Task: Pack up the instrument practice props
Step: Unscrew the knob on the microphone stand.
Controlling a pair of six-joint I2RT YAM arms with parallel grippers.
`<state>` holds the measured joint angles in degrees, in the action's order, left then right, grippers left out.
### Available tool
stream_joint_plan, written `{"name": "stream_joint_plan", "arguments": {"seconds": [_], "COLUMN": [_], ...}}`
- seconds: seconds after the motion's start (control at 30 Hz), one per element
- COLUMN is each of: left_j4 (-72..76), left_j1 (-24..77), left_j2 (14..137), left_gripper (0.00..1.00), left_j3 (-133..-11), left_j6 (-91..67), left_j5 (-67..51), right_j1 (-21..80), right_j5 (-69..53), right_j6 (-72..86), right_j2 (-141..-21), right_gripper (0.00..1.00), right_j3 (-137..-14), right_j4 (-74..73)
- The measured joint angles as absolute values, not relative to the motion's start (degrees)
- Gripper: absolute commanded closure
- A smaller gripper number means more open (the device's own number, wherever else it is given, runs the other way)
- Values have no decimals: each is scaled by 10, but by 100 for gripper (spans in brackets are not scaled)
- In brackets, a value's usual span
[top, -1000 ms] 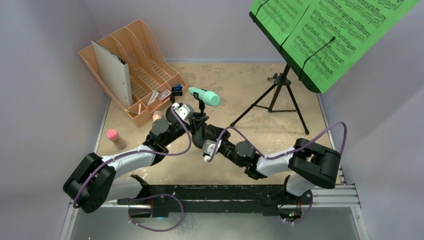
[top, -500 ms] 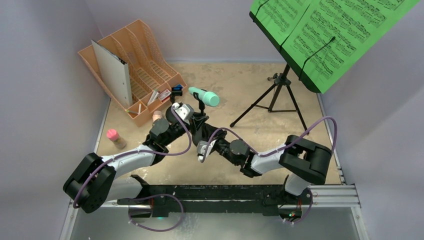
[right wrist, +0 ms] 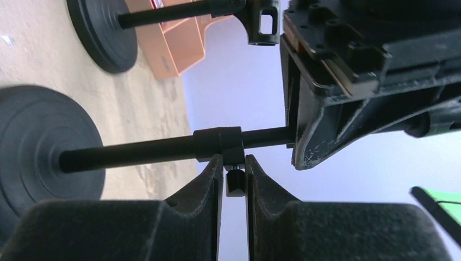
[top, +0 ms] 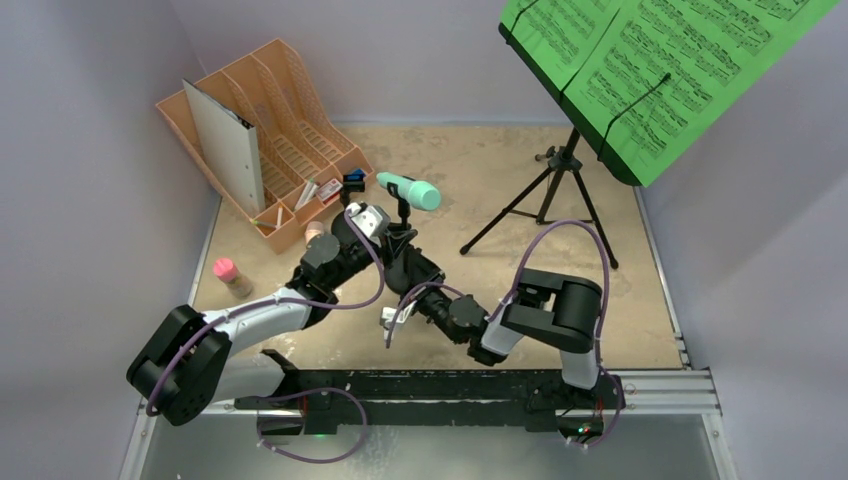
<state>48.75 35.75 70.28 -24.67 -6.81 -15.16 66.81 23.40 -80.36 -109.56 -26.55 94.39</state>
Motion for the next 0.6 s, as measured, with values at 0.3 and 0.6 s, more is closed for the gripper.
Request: {"name": "stream_joint_plan", "arguments": {"seconds": [0.3,0.6], "left_j4": [487,482], "left_j1": [358,361], "left_j2": [703,703], "left_gripper": [100,100], "left_j3": [-247,-249], "left_j6": [-68,-68], "left_j5": [-150,-158], "right_j1": [680,672], "right_j5": [270,284], "right_j6": [-843,-601], "right_j2": [-1092,-945], "right_gripper": [72,40], "right_j3": [-269,-238], "right_j4": [942,837]}}
